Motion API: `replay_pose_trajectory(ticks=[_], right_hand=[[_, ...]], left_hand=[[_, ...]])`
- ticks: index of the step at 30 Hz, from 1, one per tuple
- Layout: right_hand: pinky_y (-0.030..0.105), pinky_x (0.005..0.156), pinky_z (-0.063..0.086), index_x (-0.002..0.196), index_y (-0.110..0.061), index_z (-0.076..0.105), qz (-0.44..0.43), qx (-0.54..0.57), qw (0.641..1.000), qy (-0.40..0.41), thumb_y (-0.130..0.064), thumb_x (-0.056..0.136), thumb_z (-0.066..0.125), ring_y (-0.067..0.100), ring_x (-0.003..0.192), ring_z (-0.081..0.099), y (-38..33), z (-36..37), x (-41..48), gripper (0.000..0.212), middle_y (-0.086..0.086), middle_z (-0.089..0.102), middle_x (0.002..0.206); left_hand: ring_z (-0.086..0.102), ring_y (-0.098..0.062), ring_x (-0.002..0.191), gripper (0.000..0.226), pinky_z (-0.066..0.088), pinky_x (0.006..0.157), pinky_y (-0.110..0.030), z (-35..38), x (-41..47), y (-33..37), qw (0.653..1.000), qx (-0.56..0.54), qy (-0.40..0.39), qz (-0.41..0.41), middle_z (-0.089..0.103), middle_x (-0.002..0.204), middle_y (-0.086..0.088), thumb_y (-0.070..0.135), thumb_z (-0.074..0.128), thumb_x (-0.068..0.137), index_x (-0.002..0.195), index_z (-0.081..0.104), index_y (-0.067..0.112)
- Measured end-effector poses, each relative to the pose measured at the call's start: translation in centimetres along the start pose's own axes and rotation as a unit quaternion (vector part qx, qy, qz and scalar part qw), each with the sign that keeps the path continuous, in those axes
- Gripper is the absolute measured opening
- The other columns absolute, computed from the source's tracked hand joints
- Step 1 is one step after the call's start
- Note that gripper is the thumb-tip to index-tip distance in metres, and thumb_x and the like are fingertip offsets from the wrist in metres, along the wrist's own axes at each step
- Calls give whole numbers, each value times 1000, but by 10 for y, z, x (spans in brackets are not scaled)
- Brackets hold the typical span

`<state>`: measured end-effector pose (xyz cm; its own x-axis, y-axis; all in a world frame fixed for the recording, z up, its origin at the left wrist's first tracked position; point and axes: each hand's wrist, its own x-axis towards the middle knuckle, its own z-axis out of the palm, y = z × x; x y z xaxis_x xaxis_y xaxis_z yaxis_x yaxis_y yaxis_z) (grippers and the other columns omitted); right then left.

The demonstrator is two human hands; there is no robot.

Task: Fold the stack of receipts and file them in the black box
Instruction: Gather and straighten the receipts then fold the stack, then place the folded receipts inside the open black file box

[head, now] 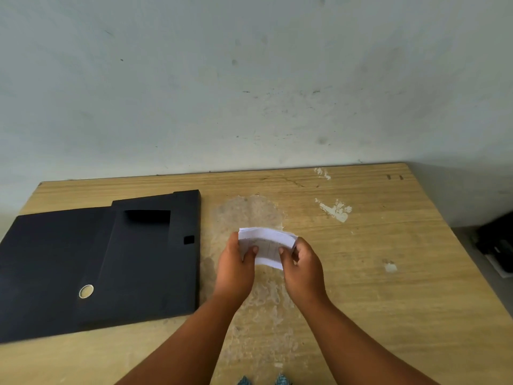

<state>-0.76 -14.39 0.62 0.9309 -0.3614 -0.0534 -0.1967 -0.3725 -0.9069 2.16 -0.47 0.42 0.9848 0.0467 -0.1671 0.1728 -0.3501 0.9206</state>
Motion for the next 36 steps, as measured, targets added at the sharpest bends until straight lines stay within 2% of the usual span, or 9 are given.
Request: replay_pose_trajectory(ticks=[4, 10, 14, 19, 23, 25, 27, 31, 36], right_hand=[[10, 71, 43, 120, -18, 64, 37, -32, 999, -17, -17, 101, 52, 5, 91, 63, 16, 13, -12, 22, -17, 65, 95], [10, 72, 43, 121, -19, 63, 31, -41, 999, 16, -18, 102, 50, -5, 85, 60, 13, 16, -13, 24, -18, 64, 95], [23, 78, 48, 127, -17, 61, 69, -55, 996, 9, -20, 103, 48, 10, 96, 65, 18, 20, -17, 28, -5, 70, 108], [23, 57, 42, 93, -15, 63, 63, -61, 996, 20, -18, 100, 54, 15, 72, 62, 18, 22, -18, 12, -6, 65, 77], [14, 54, 47, 89, -21, 66, 65, -3, 998, -20, -18, 97, 60, 6, 72, 69, -5, 26, -8, 11, -6, 72, 79], [12, 54, 50, 88, -25, 68, 71, 36, 996, -42, -19, 96, 64, 0, 73, 71, -24, 35, -3, 11, -9, 76, 80], [17, 56, 54, 88, -24, 70, 87, 69, 992, -58, -21, 94, 67, 3, 74, 73, -41, 51, -1, 7, -9, 78, 81], [33, 68, 62, 90, -19, 72, 109, 113, 983, -98, -21, 92, 69, 11, 79, 76, -71, 94, -6, 5, -4, 80, 87], [34, 71, 63, 90, -17, 72, 122, 127, 977, -116, -19, 91, 71, 12, 78, 77, -95, 147, -22, 2, -1, 81, 87]], left_hand=[[63, -6, 98, 25, 49, 71, -20, 9, -5, -14, 999, -10, -1, -46, 66, 109, 8, 11, 56, 103, 124, 51, 25], [63, 2, 92, 24, 47, 62, -7, 12, 0, -14, 999, 12, 6, -29, 64, 102, 19, 16, 57, 103, 116, 50, 34], [60, 3, 93, 26, 43, 67, -10, 10, -3, -24, 999, 30, -27, -36, 61, 103, 22, 18, 56, 103, 119, 45, 35], [65, -6, 88, 15, 53, 67, -19, -6, 7, -21, 997, 47, -48, -35, 68, 97, 13, 16, 61, 99, 102, 55, 30], [71, -5, 83, 13, 54, 55, -13, -42, 17, -7, 998, -5, -44, -46, 73, 95, 12, 19, 69, 96, 95, 63, 31], [74, -8, 85, 10, 60, 62, -18, -67, 21, -2, 997, -32, -36, -54, 76, 97, 9, 18, 72, 95, 99, 66, 24], [77, -13, 85, 11, 65, 72, -32, -95, 24, 1, 993, -76, -26, -82, 79, 98, 4, 15, 75, 93, 100, 68, 18], [80, -14, 82, 13, 63, 65, -29, -153, 29, -6, 980, -151, -13, -127, 83, 94, 2, 9, 77, 91, 101, 71, 12], [81, -19, 86, 15, 65, 72, -37, -212, 36, -29, 970, -182, -12, -161, 83, 96, -1, 6, 77, 91, 105, 70, 9]])
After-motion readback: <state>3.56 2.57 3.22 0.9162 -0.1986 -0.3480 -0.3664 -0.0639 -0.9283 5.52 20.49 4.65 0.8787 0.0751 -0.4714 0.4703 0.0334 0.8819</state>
